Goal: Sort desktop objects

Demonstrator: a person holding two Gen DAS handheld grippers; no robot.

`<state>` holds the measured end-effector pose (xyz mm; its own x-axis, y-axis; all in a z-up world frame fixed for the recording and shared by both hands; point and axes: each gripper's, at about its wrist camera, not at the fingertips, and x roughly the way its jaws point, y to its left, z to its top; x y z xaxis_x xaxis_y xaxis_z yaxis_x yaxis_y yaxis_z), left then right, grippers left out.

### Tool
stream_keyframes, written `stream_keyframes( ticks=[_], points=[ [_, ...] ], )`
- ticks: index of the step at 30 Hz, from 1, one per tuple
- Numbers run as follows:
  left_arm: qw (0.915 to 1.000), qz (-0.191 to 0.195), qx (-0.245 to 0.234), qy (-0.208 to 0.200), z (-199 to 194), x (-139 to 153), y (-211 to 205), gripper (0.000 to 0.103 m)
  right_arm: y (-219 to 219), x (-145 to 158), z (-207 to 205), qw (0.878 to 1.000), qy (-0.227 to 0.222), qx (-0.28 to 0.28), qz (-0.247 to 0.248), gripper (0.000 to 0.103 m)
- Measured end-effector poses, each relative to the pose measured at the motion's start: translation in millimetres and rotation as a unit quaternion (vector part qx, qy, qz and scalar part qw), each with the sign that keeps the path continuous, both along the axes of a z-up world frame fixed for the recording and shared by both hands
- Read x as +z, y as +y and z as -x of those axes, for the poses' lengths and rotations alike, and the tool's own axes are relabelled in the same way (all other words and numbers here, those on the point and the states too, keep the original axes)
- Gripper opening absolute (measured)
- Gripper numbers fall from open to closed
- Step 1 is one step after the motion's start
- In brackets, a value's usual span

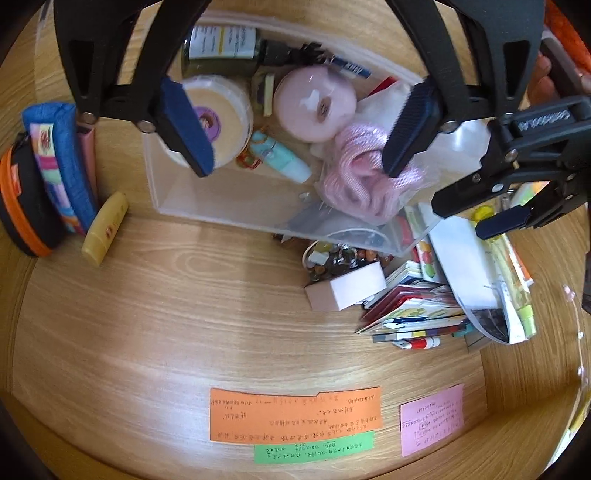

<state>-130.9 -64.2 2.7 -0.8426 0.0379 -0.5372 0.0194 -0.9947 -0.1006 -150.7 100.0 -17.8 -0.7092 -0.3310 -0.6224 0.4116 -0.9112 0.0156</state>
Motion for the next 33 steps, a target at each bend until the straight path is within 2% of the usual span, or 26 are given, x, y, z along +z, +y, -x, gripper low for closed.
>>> stream_keyframes(
  ticks=[2, 6, 8, 11, 17, 20, 27, 33],
  points=[
    [0.9999, 0.007, 0.010, 0.011, -6.9, 4.1, -1.4, 0.094, 3.1, 4.0, -6.6, 1.000, 0.005, 0.002, -0.003, 0.097],
    [0.9990, 0.022, 0.023, 0.033, -24.3, 11.4, -0.8, 0.098, 14.0, 16.4, -26.6, 0.999, 0.033, 0.003, -0.013, 0.099],
    [0.9974, 0.046, 0.032, 0.044, -34.2, 14.2, 4.7, 0.101, 20.1, 20.1, -35.8, 0.999, 0.046, 0.002, -0.017, 0.103],
    [0.9942, 0.077, 0.036, 0.065, -51.1, 16.7, 15.7, 0.101, 30.0, 20.1, -51.9, 0.998, 0.057, -0.003, -0.019, 0.103],
    [0.9959, 0.060, 0.020, 0.065, -73.4, 14.8, 27.8, 0.101, 41.7, 5.9, -75.0, 0.997, 0.075, -0.013, -0.026, 0.103],
    [0.9953, 0.069, 0.019, 0.065, -81.6, 11.3, 37.2, 0.101, 50.7, 0.1, -81.9, 0.996, 0.087, -0.028, -0.019, 0.103],
    [0.9939, 0.094, 0.004, 0.057, -92.7, -1.5, 59.6, 0.101, 72.1, -8.6, -75.0, 0.996, 0.064, -0.038, 0.038, 0.103],
    [0.9946, 0.088, -0.005, 0.054, -93.6, -8.7, 71.0, 0.101, 78.7, -16.6, -65.8, 0.997, 0.037, -0.056, 0.039, 0.103]
  ],
)
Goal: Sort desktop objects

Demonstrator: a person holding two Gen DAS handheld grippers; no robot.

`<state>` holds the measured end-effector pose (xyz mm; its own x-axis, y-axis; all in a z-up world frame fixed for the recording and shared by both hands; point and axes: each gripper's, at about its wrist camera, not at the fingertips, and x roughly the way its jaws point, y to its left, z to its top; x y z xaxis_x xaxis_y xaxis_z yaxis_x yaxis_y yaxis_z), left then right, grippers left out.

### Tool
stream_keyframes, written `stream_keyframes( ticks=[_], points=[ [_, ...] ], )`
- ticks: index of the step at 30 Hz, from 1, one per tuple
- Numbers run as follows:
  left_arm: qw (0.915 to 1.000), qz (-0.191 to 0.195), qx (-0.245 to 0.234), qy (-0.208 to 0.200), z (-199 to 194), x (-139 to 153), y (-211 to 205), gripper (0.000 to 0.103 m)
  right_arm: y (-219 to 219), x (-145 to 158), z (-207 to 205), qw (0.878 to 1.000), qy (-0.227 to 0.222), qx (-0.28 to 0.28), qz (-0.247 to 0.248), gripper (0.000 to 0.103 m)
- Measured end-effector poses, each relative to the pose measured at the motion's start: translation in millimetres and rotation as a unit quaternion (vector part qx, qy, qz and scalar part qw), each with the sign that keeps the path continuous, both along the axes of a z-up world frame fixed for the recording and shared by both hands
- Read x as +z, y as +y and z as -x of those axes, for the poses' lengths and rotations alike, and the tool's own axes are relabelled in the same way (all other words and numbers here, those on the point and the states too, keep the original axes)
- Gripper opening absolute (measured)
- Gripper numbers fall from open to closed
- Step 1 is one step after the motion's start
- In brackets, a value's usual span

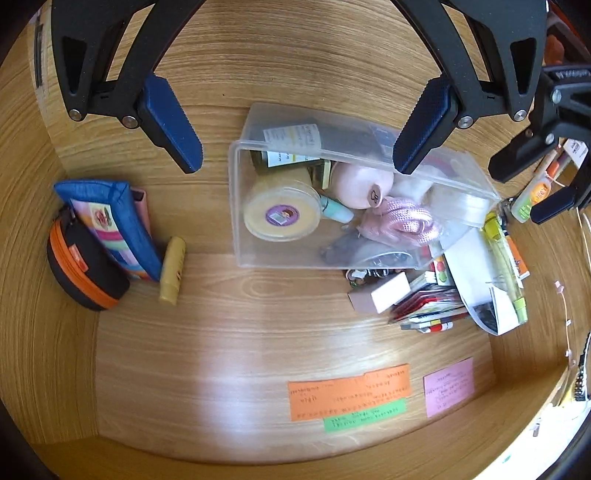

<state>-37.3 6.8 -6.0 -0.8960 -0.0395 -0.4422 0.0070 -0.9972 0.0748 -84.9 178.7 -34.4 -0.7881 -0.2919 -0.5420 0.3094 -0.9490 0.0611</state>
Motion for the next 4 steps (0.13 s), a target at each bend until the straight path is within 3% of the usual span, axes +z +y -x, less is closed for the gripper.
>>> stream_keyframes(
  ticks=[4],
  points=[
    [0.9999, -0.008, -0.006, 0.004, -1.1, 1.4, 3.5, 0.101, 1.9, 0.3, -2.9, 1.000, 0.001, 0.002, 0.005, 0.103]
  ],
)
